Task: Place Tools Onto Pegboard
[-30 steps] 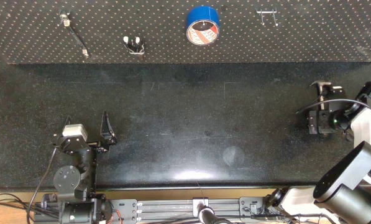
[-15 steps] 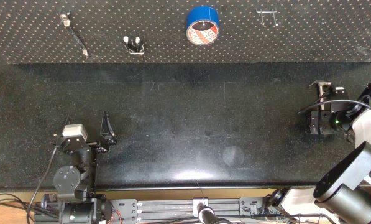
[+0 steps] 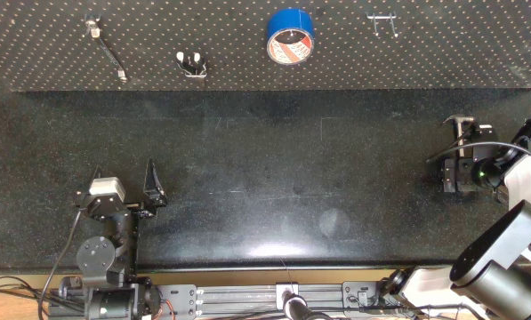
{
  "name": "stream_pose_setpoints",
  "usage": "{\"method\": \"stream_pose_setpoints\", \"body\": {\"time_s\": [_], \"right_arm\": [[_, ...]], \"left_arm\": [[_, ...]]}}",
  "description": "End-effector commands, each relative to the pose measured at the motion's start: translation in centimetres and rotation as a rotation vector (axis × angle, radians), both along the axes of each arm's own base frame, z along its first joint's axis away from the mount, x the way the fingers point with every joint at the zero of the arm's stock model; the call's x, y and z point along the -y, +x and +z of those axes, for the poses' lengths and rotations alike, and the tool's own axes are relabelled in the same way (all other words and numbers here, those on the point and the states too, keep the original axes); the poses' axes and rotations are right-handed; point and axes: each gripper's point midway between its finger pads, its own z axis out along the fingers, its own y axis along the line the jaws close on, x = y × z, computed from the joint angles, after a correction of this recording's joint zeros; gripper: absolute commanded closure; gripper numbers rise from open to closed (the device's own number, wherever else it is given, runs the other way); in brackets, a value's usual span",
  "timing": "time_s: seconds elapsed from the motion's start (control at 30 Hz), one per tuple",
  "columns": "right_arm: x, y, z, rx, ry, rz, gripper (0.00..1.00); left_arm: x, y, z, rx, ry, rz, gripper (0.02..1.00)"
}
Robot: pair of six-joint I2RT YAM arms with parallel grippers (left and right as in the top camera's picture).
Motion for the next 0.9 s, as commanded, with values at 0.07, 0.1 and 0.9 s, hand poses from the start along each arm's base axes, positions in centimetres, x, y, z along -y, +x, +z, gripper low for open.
{"method": "stream_pose_setpoints", "body": {"time_s": [0.07, 0.1, 0.9], "right_arm": [[-0.02, 0.16, -0.12, 0.008, 0.013, 0.002, 0.014], [-0.01, 0.16, -0.12, 0.008, 0.013, 0.003, 0.014], [-0.08, -0.1, -0.39, -0.008, 0.012, 0.023, 0.235]], "left_arm": [[0.22, -0.04, -0.04, 0.001, -0.013, -0.01, 0.023], [0.22, -0.04, -0.04, 0.001, -0.013, -0.01, 0.023], [0.22, -0.04, -0.04, 0.001, -0.013, -0.01, 0.023]]}}
